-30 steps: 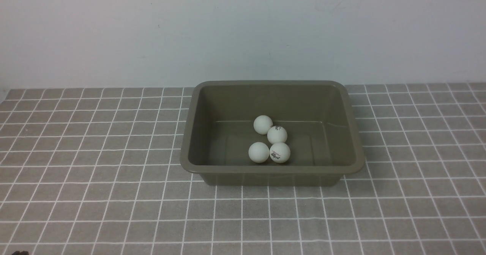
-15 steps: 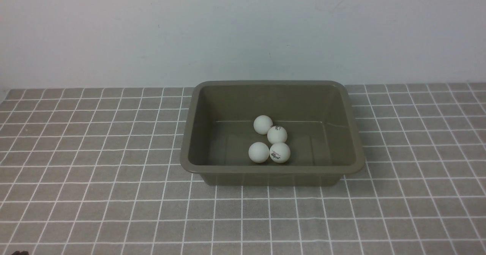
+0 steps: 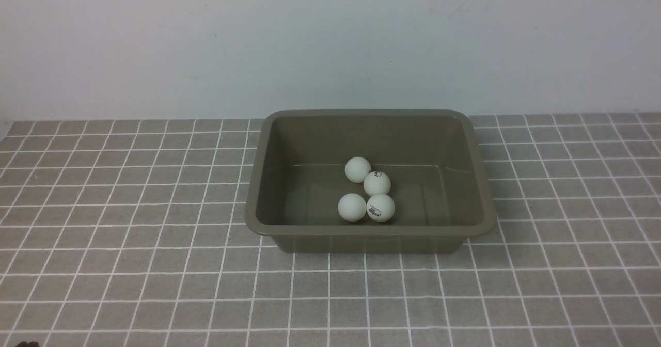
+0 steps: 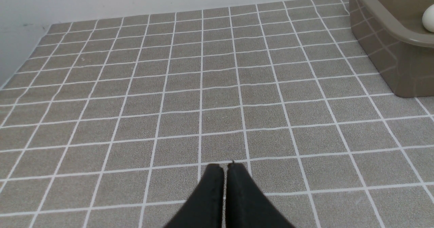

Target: Put the table tennis balls into the box on the grey coffee tablecloth.

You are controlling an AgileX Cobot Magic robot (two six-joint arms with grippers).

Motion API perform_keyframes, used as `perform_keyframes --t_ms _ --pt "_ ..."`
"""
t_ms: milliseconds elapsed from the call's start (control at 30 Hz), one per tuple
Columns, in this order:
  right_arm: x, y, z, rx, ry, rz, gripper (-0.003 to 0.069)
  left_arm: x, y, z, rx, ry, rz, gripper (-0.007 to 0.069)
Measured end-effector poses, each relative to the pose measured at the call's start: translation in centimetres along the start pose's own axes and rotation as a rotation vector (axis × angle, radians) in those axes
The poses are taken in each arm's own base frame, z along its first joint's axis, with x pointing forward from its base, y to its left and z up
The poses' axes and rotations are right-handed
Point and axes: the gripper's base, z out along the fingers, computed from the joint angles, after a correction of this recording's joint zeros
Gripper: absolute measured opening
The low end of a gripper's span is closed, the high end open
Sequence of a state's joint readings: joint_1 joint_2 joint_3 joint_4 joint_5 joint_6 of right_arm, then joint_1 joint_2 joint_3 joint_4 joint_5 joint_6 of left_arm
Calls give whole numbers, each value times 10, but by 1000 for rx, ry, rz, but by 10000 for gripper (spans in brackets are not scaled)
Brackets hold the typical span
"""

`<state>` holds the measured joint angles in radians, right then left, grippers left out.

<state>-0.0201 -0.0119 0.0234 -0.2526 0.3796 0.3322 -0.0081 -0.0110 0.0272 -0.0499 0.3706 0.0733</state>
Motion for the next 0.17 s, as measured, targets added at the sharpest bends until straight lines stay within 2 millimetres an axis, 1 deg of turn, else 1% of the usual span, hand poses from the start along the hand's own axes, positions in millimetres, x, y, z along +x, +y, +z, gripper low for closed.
perform_keyframes --t_ms 167 --pt "0 0 0 0 0 0 -10 0 0 0 0 0 0 -5"
